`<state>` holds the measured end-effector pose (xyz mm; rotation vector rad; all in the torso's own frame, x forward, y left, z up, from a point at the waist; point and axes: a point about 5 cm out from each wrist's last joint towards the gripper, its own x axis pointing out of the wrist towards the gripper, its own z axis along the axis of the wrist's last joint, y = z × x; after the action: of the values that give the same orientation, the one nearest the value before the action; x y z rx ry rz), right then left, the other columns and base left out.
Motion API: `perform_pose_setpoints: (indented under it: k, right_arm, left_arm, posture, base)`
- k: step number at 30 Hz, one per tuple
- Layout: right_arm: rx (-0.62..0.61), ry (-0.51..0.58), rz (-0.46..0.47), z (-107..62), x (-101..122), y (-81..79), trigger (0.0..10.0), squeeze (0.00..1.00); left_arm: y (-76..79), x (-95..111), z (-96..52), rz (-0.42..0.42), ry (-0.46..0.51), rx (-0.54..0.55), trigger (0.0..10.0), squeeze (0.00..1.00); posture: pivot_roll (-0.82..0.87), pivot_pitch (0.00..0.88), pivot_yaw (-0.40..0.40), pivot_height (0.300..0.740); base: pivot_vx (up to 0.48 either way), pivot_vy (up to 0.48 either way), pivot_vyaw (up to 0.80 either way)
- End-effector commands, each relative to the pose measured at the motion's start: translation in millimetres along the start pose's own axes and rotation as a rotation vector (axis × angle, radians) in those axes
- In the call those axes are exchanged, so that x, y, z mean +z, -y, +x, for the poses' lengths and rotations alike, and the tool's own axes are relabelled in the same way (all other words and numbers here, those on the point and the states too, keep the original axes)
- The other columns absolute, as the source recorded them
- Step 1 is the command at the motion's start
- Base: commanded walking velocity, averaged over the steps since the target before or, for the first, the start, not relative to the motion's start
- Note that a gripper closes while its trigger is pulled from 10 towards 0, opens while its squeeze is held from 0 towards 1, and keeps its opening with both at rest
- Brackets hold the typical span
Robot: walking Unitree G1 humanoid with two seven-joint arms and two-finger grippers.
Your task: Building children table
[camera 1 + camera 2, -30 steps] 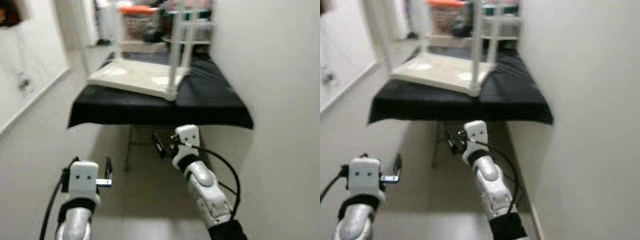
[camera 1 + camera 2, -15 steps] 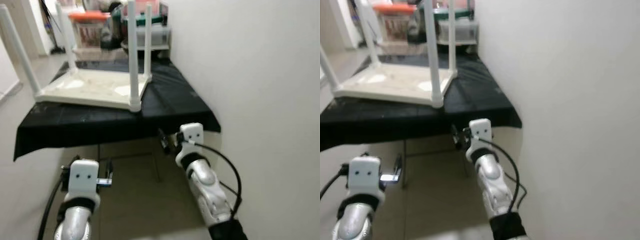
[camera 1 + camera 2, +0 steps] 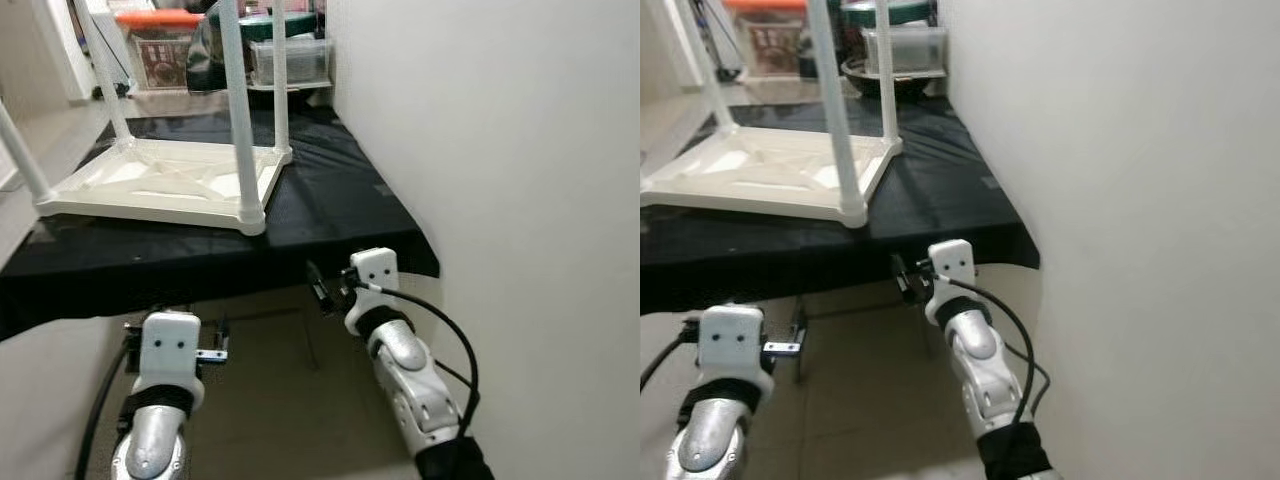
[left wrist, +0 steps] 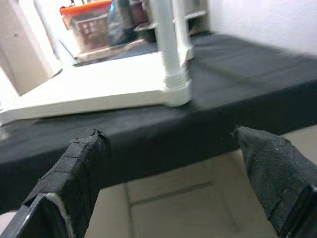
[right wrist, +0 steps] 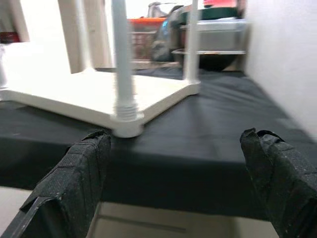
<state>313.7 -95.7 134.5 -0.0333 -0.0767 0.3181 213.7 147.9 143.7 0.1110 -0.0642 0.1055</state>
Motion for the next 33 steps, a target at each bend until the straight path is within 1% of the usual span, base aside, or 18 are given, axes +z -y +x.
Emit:
perform_pose_setpoints:
  k: [1, 11, 19, 22, 28, 32, 33]
  right_arm:
    - [0.011, 0.013, 0.016, 3.2, 3.8, -6.5, 10.0, 0.0]
    - [-0.001, 0.017, 0.03, 5.3, 5.3, -5.1, 10.0, 0.0]
    - [0.015, 0.025, 0.008, 4.1, 5.7, -5.9, 10.0, 0.0]
    - [0.014, 0.023, -0.002, 3.7, 5.3, -6.2, 10.0, 0.0]
    - [-0.009, 0.022, 0.017, 5.8, 6.1, -3.3, 10.0, 0.0]
    - [-0.01, 0.028, -0.016, 6.0, 7.3, -1.9, 10.0, 0.0]
    - [-0.007, 0.027, -0.012, 5.8, 6.9, -2.4, 10.0, 0.0]
  left_arm:
    - [-3.9, -2.0, -1.3, 0.016, -0.012, 0.01, 10.0, 0.0]
    - [-3.7, -1.9, -0.9, 0.013, -0.013, 0.011, 10.0, 0.0]
    - [-3.1, -2.6, -1.0, 0.014, -0.016, 0.011, 10.0, 0.0]
    - [-3.0, -2.8, -1.1, 0.015, -0.017, 0.01, 10.0, 0.0]
    - [-4.2, -3.4, -1.5, 0.018, -0.019, 0.015, 10.0, 0.0]
    - [-4.3, -3.3, -1.6, 0.018, -0.018, 0.017, 10.0, 0.0]
    - [-4.1, -3.3, -1.5, 0.017, -0.017, 0.016, 10.0, 0.0]
  posture:
    - [0.01, 0.0, -0.016, 0.734]
    - [0.01, 0.0, -0.019, 0.734]
    - [0.01, 0.0, -0.019, 0.734]
    - [0.01, 0.0, -0.019, 0.734]
    - [0.01, 0.0, -0.018, 0.734]
    - [0.01, 0.0, -0.018, 0.734]
    - [0.01, 0.0, -0.014, 0.734]
  base:
    - [0.289, 0.0, 0.0]
    - [0.288, 0.0, 0.0]
    - [0.289, 0.0, 0.0]
    - [0.285, 0.0, 0.8]
    - [0.286, 0.0, 0.0]
    - [0.289, 0.0, 0.0]
    - [0.289, 0.0, 0.0]
